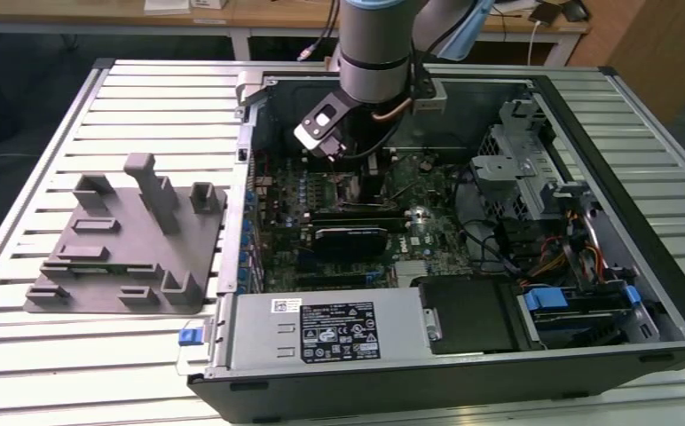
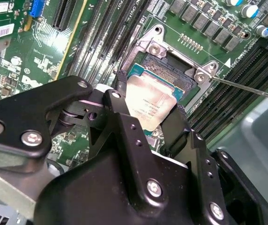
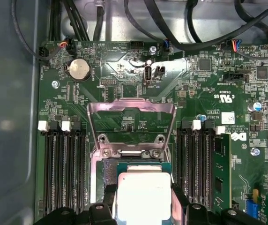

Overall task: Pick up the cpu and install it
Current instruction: 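Place the cpu into insertion slot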

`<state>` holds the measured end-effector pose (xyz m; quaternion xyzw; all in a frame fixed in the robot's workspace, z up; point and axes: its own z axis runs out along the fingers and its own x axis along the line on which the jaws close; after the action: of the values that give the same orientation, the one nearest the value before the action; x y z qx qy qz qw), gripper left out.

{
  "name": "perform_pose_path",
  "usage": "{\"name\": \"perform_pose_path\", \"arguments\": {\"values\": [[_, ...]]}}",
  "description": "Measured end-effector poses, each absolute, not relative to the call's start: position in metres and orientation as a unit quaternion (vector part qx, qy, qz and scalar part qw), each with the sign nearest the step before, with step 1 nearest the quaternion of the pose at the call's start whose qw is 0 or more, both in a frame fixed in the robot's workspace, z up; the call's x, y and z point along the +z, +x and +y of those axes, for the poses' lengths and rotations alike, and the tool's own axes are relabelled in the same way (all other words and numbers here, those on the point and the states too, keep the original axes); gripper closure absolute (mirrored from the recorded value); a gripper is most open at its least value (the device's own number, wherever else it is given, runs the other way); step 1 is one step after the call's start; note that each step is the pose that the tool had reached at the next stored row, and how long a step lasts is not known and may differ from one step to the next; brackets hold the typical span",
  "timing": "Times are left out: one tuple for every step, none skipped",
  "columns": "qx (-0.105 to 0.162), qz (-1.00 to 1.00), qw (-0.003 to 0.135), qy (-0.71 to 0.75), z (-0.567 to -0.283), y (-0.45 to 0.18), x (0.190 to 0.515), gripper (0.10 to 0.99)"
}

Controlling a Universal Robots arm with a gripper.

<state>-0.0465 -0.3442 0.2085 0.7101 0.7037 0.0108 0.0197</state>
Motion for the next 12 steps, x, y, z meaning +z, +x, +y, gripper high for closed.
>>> {"name": "perform_pose_path", "arguments": {"values": [[0.011, 0.704, 0.02, 0.71, -0.3439, -0.0465, 0.2077, 0.545], [0.011, 0.704, 0.02, 0.71, -0.3436, -0.0465, 0.2069, 0.545], [0.011, 0.704, 0.02, 0.71, -0.3434, -0.0465, 0.2062, 0.545], [0.011, 0.704, 0.02, 0.71, -0.3431, -0.0465, 0.2056, 0.545], [0.011, 0.704, 0.02, 0.71, -0.3427, -0.0465, 0.2052, 0.545], [0.011, 0.704, 0.02, 0.71, -0.3422, -0.0465, 0.2048, 0.545], [0.011, 0.704, 0.02, 0.71, -0.3417, -0.0466, 0.2044, 0.545], [0.011, 0.704, 0.02, 0.71, -0.3411, -0.0466, 0.2041, 0.545], [0.011, 0.704, 0.02, 0.71, -0.3404, -0.0467, 0.2038, 0.545], [0.011, 0.704, 0.02, 0.71, -0.3397, -0.0468, 0.2036, 0.545], [0.011, 0.704, 0.02, 0.71, -0.3392, -0.0468, 0.2033, 0.545], [0.011, 0.704, 0.02, 0.71, -0.3389, -0.0469, 0.2029, 0.545]]}}
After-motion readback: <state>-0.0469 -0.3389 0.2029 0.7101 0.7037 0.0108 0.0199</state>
